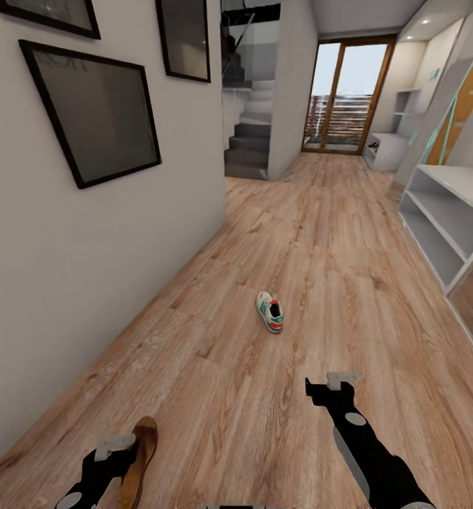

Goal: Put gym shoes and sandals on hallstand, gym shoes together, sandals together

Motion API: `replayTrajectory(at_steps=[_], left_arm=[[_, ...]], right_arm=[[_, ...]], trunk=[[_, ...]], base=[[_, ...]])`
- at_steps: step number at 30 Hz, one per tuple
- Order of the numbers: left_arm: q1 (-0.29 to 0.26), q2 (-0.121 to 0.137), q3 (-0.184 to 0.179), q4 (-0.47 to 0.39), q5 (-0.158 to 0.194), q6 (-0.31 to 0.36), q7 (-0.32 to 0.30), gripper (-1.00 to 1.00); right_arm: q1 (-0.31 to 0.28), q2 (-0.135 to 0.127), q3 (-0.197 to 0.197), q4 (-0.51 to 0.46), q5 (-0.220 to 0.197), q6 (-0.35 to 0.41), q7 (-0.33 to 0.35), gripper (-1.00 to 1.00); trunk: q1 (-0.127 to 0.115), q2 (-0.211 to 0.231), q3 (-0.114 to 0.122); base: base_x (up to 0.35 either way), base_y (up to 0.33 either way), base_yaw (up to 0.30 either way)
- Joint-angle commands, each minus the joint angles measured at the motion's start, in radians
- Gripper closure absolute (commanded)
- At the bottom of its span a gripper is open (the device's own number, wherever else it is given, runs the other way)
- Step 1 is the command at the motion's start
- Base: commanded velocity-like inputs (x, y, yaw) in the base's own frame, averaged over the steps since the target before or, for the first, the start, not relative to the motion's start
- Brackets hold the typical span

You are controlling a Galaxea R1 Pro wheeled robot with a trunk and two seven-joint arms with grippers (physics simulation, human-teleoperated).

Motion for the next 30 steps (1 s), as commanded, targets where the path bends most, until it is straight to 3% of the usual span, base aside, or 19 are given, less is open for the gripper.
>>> replayTrajectory(at_steps=[1,2,9,21,30], left_arm=[[-0.001,0.000,0.006,0.001,0.001,-0.006,-0.008,-1.00],[0.000,0.002,0.005,0.003,0.000,-0.015,-0.009,-1.00],[-0.001,0.002,0.004,0.004,-0.002,-0.022,-0.009,-1.00],[-0.002,-0.003,0.004,0.006,-0.003,-0.023,-0.009,-1.00],[-0.002,-0.008,0.009,0.006,-0.042,-0.032,-0.009,-1.00]], right_arm=[[0.000,-0.002,0.006,-0.021,-0.008,0.026,-0.009,-1.00],[0.000,-0.002,0.006,-0.114,-0.008,0.112,-0.009,-1.00],[0.000,-0.002,0.006,-0.275,-0.008,0.220,-0.009,-1.00],[0.001,-0.003,0.008,-0.300,-0.006,0.233,-0.009,-1.00],[0.001,-0.003,0.009,-0.301,-0.005,0.235,-0.009,-1.00]], trunk=[[0.000,-0.001,-0.006],[0.001,-0.001,-0.012],[0.004,-0.002,-0.049],[0.009,-0.005,-0.114],[0.013,-0.007,-0.162]], base=[[0.000,0.000,0.077],[0.000,0.000,0.087],[0.000,0.000,0.090],[0.000,0.000,0.093],[0.000,0.000,0.071]])
